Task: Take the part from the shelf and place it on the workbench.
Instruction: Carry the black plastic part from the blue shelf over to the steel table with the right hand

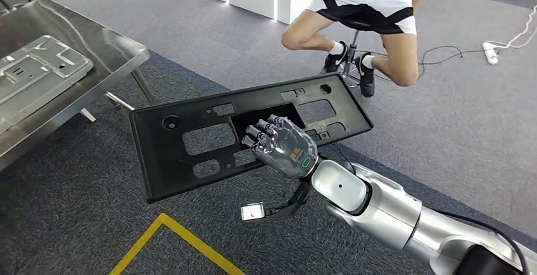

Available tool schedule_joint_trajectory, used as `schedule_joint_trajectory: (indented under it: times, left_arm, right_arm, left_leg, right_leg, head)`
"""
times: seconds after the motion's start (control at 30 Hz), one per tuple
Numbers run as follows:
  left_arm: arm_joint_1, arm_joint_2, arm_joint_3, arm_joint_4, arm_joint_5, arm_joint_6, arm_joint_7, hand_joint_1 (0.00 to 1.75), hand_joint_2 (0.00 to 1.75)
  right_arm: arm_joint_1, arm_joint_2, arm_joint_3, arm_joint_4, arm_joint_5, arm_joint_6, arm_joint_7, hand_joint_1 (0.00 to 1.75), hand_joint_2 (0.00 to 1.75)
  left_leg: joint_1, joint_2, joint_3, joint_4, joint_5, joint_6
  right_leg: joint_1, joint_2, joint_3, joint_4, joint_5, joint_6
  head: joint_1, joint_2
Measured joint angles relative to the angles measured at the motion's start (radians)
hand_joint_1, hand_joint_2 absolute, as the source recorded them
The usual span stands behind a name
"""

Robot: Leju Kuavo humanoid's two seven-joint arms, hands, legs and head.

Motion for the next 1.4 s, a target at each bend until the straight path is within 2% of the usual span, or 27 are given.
schedule_joint_trajectory:
  times: [0.03, 0.1, 0.17, 0.23, 0.27, 0.33, 0.4, 0.43, 0.47, 0.5, 0.53, 0.6, 0.63, 0.67, 0.73, 0.77, 0.8, 0.83, 0.9, 0.97, 1.0, 1.07, 1.13, 1.2, 1.27, 1.33, 1.4]
  left_arm:
    - [0.001, 0.001, 0.0, 0.0, -0.003, 0.003, 0.003, 0.0, 1.75]
    - [0.0, 0.004, 0.0, 0.0, -0.006, 0.008, 0.006, 0.0, 1.75]
    - [-0.003, 0.008, 0.0, 0.0, -0.014, 0.007, 0.003, 0.0, 1.75]
    - [-0.001, 0.014, 0.0, 0.0, -0.026, 0.003, -0.001, 0.0, 1.75]
    - [0.002, 0.018, 0.0, 0.0, -0.032, 0.0, -0.003, 0.0, 1.75]
    - [0.004, 0.024, 0.0, 0.0, -0.043, -0.005, -0.006, 0.0, 1.75]
    - [-0.002, 0.028, 0.0, 0.0, -0.05, -0.007, -0.006, 0.0, 1.75]
    - [-0.005, 0.029, 0.0, 0.0, -0.052, -0.007, -0.006, 0.0, 1.75]
    - [-0.007, 0.029, 0.0, 0.0, -0.055, -0.007, -0.006, 0.0, 1.75]
    - [-0.008, 0.029, 0.0, 0.0, -0.059, -0.006, -0.005, 0.0, 1.75]
    - [-0.008, 0.029, 0.0, 0.0, -0.063, -0.006, -0.004, 0.0, 1.75]
    - [-0.008, 0.03, 0.0, 0.0, -0.073, -0.007, -0.005, 0.0, 1.75]
    - [-0.008, 0.031, 0.001, 0.0, -0.077, -0.008, -0.006, 0.0, 1.75]
    - [-0.007, 0.032, 0.001, 0.0, -0.082, -0.01, -0.008, 0.0, 1.75]
    - [-0.004, 0.033, 0.001, 0.0, -0.089, -0.012, -0.011, 0.0, 1.75]
    - [-0.001, 0.033, 0.002, 0.0, -0.091, -0.012, -0.012, 0.0, 1.75]
    - [0.002, 0.034, 0.002, 0.0, -0.094, -0.013, -0.013, 0.0, 1.75]
    - [0.003, 0.036, 0.002, 0.0, -0.096, -0.013, -0.014, 0.0, 1.75]
    - [0.0, 0.04, 0.002, 0.0, -0.099, -0.013, -0.014, 0.0, 1.75]
    - [-0.003, 0.04, 0.002, 0.0, -0.099, -0.013, -0.014, 0.0, 1.75]
    - [-0.003, 0.041, 0.002, 0.0, -0.099, -0.013, -0.014, 0.0, 1.75]
    - [-0.002, 0.042, 0.002, 0.0, -0.099, -0.013, -0.014, 0.0, 1.75]
    - [0.0, 0.043, 0.002, 0.0, -0.099, -0.012, -0.013, 0.0, 1.75]
    - [0.0, 0.043, 0.003, 0.0, -0.099, -0.008, -0.009, 0.0, 1.75]
    - [0.001, 0.041, 0.004, 0.0, -0.1, -0.005, -0.005, 0.0, 1.75]
    - [0.004, 0.04, 0.008, 0.0, -0.104, -0.006, -0.004, 0.0, 1.75]
    - [0.001, 0.041, 0.014, 0.0, -0.109, -0.009, -0.006, 0.0, 1.75]
  right_arm:
    - [-0.001, 0.005, 0.003, 0.002, 0.0, 0.0, 0.0, 1.75, 1.75]
    - [-0.003, 0.017, 0.008, 0.008, -0.001, 0.0, 0.001, 1.75, 1.75]
    - [-0.006, 0.025, 0.011, 0.012, -0.001, -0.001, 0.003, 1.75, 1.75]
    - [-0.007, 0.033, 0.013, 0.016, -0.001, -0.003, 0.004, 1.75, 1.75]
    - [-0.008, 0.038, 0.014, 0.018, -0.001, -0.003, 0.004, 1.75, 1.75]
    - [-0.01, 0.047, 0.015, 0.021, -0.001, -0.006, 0.007, 1.75, 1.75]
    - [-0.009, 0.05, 0.02, 0.027, -0.001, -0.01, 0.009, 1.75, 1.75]
    - [-0.007, 0.051, 0.023, 0.03, -0.001, -0.01, 0.009, 1.75, 1.75]
    - [-0.006, 0.051, 0.028, 0.034, -0.001, -0.01, 0.009, 1.75, 1.75]
    - [-0.005, 0.052, 0.031, 0.038, -0.001, -0.011, 0.009, 1.75, 1.75]
    - [-0.005, 0.052, 0.034, 0.041, -0.002, -0.011, 0.009, 1.75, 1.75]
    - [-0.006, 0.052, 0.036, 0.045, -0.003, -0.013, 0.009, 1.75, 1.75]
    - [-0.006, 0.052, 0.037, 0.046, -0.004, -0.014, 0.009, 1.75, 1.75]
    - [-0.006, 0.052, 0.037, 0.047, -0.004, -0.014, 0.009, 1.75, 1.75]
    - [-0.008, 0.052, 0.039, 0.048, -0.006, -0.016, 0.008, 1.75, 1.75]
    - [-0.009, 0.054, 0.039, 0.048, -0.007, -0.017, 0.008, 1.75, 1.75]
    - [-0.01, 0.055, 0.039, 0.048, -0.008, -0.017, 0.008, 1.75, 1.75]
    - [-0.011, 0.057, 0.039, 0.048, -0.008, -0.019, 0.008, 1.75, 1.75]
    - [-0.011, 0.058, 0.04, 0.049, -0.01, -0.021, 0.008, 1.75, 1.75]
    - [-0.01, 0.058, 0.042, 0.05, -0.01, -0.021, 0.008, 1.75, 1.75]
    - [-0.009, 0.058, 0.043, 0.051, -0.01, -0.022, 0.008, 1.75, 1.75]
    - [-0.008, 0.058, 0.044, 0.051, -0.011, -0.022, 0.007, 1.75, 1.75]
    - [-0.01, 0.058, 0.044, 0.052, -0.012, -0.022, 0.007, 1.75, 1.75]
    - [-0.011, 0.059, 0.044, 0.053, -0.013, -0.022, 0.007, 1.75, 1.75]
    - [-0.014, 0.062, 0.044, 0.054, -0.014, -0.021, 0.007, 1.75, 1.75]
    - [-0.019, 0.064, 0.044, 0.054, -0.015, -0.021, 0.007, 1.75, 1.75]
    - [-0.023, 0.065, 0.044, 0.055, -0.015, -0.02, 0.007, 1.75, 1.75]
  left_leg:
    - [0.001, 0.006, 0.026, -0.052, 0.033, 0.001]
    - [-0.006, 0.041, 0.094, -0.186, 0.088, 0.007]
    - [-0.016, 0.06, 0.125, -0.248, 0.097, 0.021]
    - [-0.019, 0.041, 0.127, -0.254, 0.095, 0.035]
    - [-0.017, 0.031, 0.131, -0.259, 0.096, 0.041]
    - [-0.012, 0.012, 0.141, -0.269, 0.099, 0.053]
    - [-0.011, -0.01, 0.144, -0.27, 0.099, 0.06]
    - [-0.011, -0.023, 0.144, -0.269, 0.098, 0.062]
    - [-0.012, -0.038, 0.145, -0.268, 0.097, 0.063]
    - [-0.012, -0.053, 0.146, -0.267, 0.096, 0.063]
    - [-0.012, -0.068, 0.148, -0.265, 0.094, 0.062]
    - [-0.012, -0.095, 0.149, -0.258, 0.088, 0.057]
    - [-0.012, -0.107, 0.147, -0.255, 0.086, 0.053]
    - [-0.01, -0.119, 0.144, -0.253, 0.085, 0.048]
    - [-0.005, -0.142, 0.138, -0.254, 0.085, 0.036]
    - [-0.003, -0.137, 0.136, -0.252, 0.084, 0.03]
    - [-0.003, -0.115, 0.131, -0.24, 0.076, 0.024]
    - [-0.004, -0.083, 0.118, -0.212, 0.059, 0.019]
    - [-0.003, -0.02, 0.065, -0.102, 0.005, 0.008]
    - [0.003, -0.005, 0.007, 0.0, -0.028, -0.001]
    - [0.006, -0.001, 0.002, 0.006, -0.018, -0.004]
    - [0.009, 0.013, 0.049, -0.091, 0.047, -0.007]
    - [0.003, 0.053, 0.113, -0.214, 0.093, 0.0]
    - [-0.006, 0.065, 0.133, -0.256, 0.094, 0.016]
    - [-0.005, 0.039, 0.133, -0.259, 0.094, 0.03]
    - [-0.002, 0.017, 0.14, -0.263, 0.095, 0.042]
    - [-0.001, -0.003, 0.144, -0.265, 0.094, 0.052]
  right_leg:
    - [0.001, -0.012, 0.004, 0.0, -0.004, 0.001]
    - [0.004, -0.034, 0.012, 0.0, -0.012, 0.007]
    - [0.008, -0.054, 0.018, -0.001, -0.018, 0.016]
    - [0.011, -0.072, 0.025, -0.004, -0.023, 0.025]
    - [0.009, -0.065, 0.029, -0.001, -0.028, 0.03]
    - [0.005, -0.014, 0.008, 0.053, -0.061, 0.036]
    - [0.001, 0.037, -0.06, 0.181, -0.118, 0.037]
    - [0.0, 0.045, -0.097, 0.242, -0.136, 0.037]
    - [0.0, 0.048, -0.123, 0.277, -0.136, 0.037]
    - [0.0, 0.05, -0.132, 0.274, -0.116, 0.036]
    - [0.0, 0.055, -0.121, 0.234, -0.078, 0.034]
    - [-0.002, 0.096, -0.071, 0.101, 0.001, 0.027]
    - [-0.004, 0.115, -0.05, 0.05, 0.022, 0.025]
    - [-0.004, 0.129, -0.039, 0.021, 0.029, 0.024]
    - [-0.002, 0.116, -0.032, 0.009, 0.025, 0.021]
    - [-0.001, 0.103, -0.028, 0.002, 0.026, 0.016]
    - [-0.003, 0.09, -0.021, -0.005, 0.027, 0.011]
    - [-0.005, 0.076, -0.014, -0.013, 0.028, 0.007]
    - [-0.004, 0.048, -0.004, -0.019, 0.025, 0.001]
    - [-0.004, 0.018, -0.001, -0.018, 0.019, 0.001]
    - [-0.004, 0.004, 0.002, -0.017, 0.015, 0.003]
    - [-0.005, -0.022, 0.01, -0.016, 0.007, 0.008]
    - [-0.001, -0.045, 0.021, -0.016, -0.003, 0.017]
    - [0.005, -0.064, 0.028, -0.017, -0.01, 0.028]
    - [0.005, -0.079, 0.036, -0.017, -0.017, 0.039]
    - [0.0, -0.041, 0.029, 0.016, -0.043, 0.049]
    - [-0.004, 0.022, -0.027, 0.128, -0.098, 0.052]
  head:
    - [0.0, 0.0]
    - [0.0, 0.0]
    - [0.0, 0.0]
    - [0.0, 0.0]
    - [0.0, 0.0]
    - [0.0, 0.0]
    - [0.001, 0.0]
    - [0.001, 0.0]
    - [0.001, 0.0]
    - [0.001, 0.0]
    - [0.001, 0.0]
    - [0.001, 0.0]
    - [0.0, 0.0]
    - [0.0, 0.0]
    - [0.0, 0.0]
    - [0.0, 0.0]
    - [0.0, 0.0]
    - [0.0, 0.0]
    - [0.0, 0.0]
    - [0.0, 0.0]
    - [0.0, 0.0]
    - [0.0, 0.0]
    - [0.0, 0.0]
    - [0.0, 0.0]
    - [0.0, 0.0]
    - [0.001, 0.0]
    - [0.001, 0.0]
